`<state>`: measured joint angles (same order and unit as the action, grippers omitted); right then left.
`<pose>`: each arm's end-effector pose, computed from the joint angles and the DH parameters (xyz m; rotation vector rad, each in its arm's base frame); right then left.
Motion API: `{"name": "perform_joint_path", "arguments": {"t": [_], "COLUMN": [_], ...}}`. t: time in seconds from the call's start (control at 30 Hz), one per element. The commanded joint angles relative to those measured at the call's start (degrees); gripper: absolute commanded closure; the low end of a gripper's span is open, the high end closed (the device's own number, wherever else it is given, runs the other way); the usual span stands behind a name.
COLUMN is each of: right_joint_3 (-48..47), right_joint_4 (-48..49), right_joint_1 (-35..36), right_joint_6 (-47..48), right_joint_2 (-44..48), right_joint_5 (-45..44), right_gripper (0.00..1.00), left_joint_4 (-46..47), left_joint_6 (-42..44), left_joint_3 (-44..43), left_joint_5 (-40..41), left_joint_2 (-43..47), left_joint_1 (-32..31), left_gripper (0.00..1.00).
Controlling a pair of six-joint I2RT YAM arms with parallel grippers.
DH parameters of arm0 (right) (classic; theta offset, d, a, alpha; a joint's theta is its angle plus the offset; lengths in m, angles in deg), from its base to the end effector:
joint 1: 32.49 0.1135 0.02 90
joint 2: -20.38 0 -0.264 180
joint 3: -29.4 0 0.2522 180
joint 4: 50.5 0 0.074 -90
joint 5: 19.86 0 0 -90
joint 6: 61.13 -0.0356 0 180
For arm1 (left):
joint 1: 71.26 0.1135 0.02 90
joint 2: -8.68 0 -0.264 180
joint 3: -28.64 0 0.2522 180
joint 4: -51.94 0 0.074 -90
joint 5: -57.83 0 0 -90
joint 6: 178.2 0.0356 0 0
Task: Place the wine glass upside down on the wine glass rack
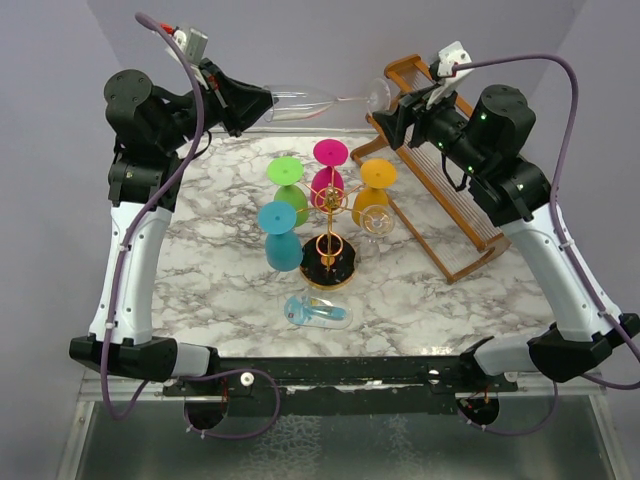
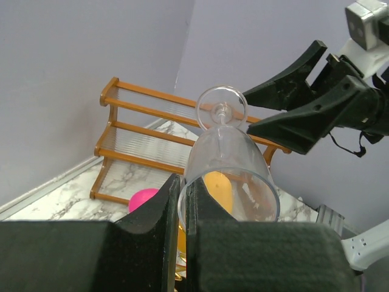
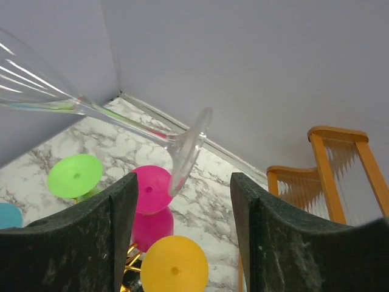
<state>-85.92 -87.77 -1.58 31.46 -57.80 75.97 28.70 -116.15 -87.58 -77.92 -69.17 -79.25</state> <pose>0.2353 0.1451 0.5239 -0.5357 1.4995 0.4667 0.2515 -0.0611 0.5539 0.4752 1.3896 -1.0346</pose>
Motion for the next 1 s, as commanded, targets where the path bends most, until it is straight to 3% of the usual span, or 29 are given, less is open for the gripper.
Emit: {"name": "perform_joint_path", "arguments": {"t": [0.0, 0.37, 0.73, 0.97], "right_joint_3": [1.95, 2.68, 2.87, 2.77], "right_joint_4": [2.92, 3.1, 3.3, 3.2], "right_joint_1": [-2.25, -4.17, -6.39, -9.34], "right_joint_6": [-2.49, -6.07, -7.6, -7.6], "right_joint_2": [1.15, 0.79, 0.73, 2.18], "right_joint_5": [-0.33, 7.13, 9.17, 8.67], "right_gripper": [0.41, 0.61, 0.96, 0.99], "left_joint_4": [3.25, 2.84, 2.95, 0.51], "left_joint_6": [0.56, 2.2, 4.0, 6.44], "left_joint_3": [0.58, 1.53, 2.74, 4.81], "left_joint_5": [-2.37, -3.5, -4.75, -5.48], "left_joint_2": [2.26, 2.8, 3.28, 4.5], "left_joint_1": [-0.92, -2.15, -2.73, -2.82], "left_gripper": [1.0, 1.0, 1.0, 0.78]}}
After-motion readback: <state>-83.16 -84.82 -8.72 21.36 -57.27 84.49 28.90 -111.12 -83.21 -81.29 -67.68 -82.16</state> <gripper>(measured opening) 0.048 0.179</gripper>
